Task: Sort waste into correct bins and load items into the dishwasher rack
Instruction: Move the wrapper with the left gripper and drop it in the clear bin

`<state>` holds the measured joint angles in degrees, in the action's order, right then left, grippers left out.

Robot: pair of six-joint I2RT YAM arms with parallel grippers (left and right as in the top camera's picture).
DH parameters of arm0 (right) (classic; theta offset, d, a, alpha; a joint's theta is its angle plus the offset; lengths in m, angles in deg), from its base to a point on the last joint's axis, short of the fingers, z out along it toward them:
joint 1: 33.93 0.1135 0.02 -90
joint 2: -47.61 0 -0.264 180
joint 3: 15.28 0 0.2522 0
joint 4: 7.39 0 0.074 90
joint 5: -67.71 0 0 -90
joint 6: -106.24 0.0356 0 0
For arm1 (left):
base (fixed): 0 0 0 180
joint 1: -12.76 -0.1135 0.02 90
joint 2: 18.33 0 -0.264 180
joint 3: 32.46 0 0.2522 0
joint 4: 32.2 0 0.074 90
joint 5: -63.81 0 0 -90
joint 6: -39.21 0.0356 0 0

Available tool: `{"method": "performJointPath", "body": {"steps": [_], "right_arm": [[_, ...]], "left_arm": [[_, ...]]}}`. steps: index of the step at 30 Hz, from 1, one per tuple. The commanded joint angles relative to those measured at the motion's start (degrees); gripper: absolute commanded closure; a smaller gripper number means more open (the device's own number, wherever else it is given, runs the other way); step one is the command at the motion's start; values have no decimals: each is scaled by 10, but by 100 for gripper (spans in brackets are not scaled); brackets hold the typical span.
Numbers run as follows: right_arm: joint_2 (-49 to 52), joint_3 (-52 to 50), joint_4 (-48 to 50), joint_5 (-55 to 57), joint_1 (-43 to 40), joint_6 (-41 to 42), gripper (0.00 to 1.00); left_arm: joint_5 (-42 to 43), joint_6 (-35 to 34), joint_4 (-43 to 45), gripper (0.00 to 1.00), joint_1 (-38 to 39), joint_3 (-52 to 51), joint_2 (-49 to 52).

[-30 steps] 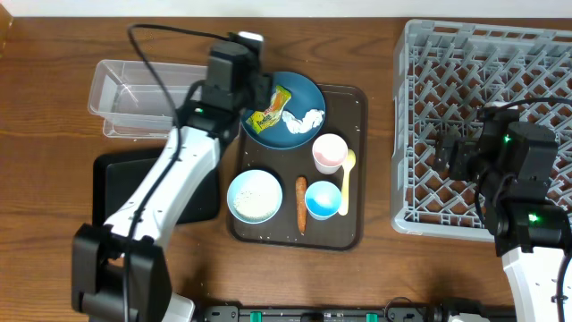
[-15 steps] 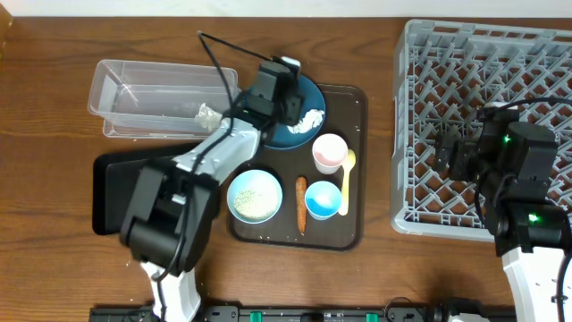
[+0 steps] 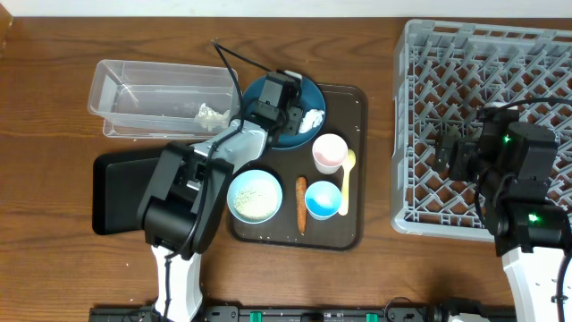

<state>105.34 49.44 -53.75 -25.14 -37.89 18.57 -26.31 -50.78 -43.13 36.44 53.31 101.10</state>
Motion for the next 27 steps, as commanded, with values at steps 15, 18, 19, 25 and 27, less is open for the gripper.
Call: {"method": "performJointPath", "body": {"steps": [15,18,19,25,27], "right_arm": [[-1,14,-2,-2,-7,-7,1],[-1,14,-2,-2,-7,-7,1],[-1,14,-2,-2,-7,-7,1],[-1,14,-2,-2,-7,-7,1],[-1,14,-2,-2,-7,-7,1]], "left_arm": [[-53,4,1,94,-1,1,-64],[-53,4,-13,94,-1,1,-97],[-53,4,-19,94,-1,1,-107],[-53,4,-71,94,-3,1,-172],[-56,4,-83,94,-9,1,-193]]}}
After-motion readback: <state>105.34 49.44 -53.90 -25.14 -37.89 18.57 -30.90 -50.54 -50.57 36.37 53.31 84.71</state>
